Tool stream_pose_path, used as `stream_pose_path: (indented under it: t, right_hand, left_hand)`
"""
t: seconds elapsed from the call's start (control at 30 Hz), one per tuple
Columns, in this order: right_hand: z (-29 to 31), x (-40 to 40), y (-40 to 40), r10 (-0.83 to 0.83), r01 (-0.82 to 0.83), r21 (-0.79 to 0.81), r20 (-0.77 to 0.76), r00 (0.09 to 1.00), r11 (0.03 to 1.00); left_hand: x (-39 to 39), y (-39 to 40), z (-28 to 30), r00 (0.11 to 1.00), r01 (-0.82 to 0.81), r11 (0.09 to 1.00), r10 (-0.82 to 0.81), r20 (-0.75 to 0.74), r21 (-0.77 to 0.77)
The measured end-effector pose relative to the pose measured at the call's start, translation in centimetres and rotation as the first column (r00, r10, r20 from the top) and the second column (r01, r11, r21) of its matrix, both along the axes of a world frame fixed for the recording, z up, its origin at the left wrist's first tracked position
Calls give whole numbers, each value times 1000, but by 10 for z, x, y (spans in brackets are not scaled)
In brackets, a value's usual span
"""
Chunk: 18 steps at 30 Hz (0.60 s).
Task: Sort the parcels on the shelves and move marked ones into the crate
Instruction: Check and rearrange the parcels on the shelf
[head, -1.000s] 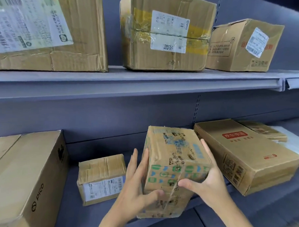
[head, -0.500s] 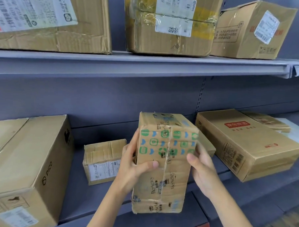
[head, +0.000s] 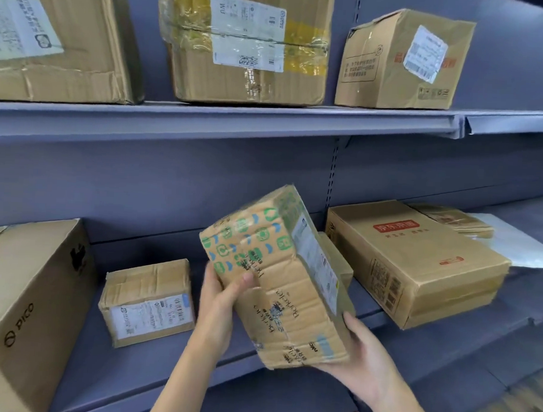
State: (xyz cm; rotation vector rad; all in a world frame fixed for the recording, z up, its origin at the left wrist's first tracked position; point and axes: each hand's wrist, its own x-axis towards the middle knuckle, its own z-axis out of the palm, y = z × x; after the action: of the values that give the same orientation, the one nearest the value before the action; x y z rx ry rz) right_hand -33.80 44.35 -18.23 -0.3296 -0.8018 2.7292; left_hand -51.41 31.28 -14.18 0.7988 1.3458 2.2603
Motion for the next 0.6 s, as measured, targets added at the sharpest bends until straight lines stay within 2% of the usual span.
stream_pose_path:
  t: [0.07,0.17,0.27,0.47,0.6]
  right_hand:
    - [6,5,10,-132,133,55,-21,991,990]
    - [17,13,23,-311,310,244,-37,950,919]
    - [29,18,29,-389,384,402,-72,918,831]
    - [53,10,41,-509,499,573,-159,846,650]
    - [60,-7,41,-533,489,739,-209,820,463]
  left_hand:
    - [-8,0,7,995,-98,994,96,-41,-41]
    - [-16,-2,13,979,-198,976,193,-63,-95]
    - [-15,-6,15,988,-137,975,122,-92,-177]
    - [-13,-25,10,995,26,933,-57,-77,-359]
    - [-9,-30,4,998,23,914,-47,-49,-405]
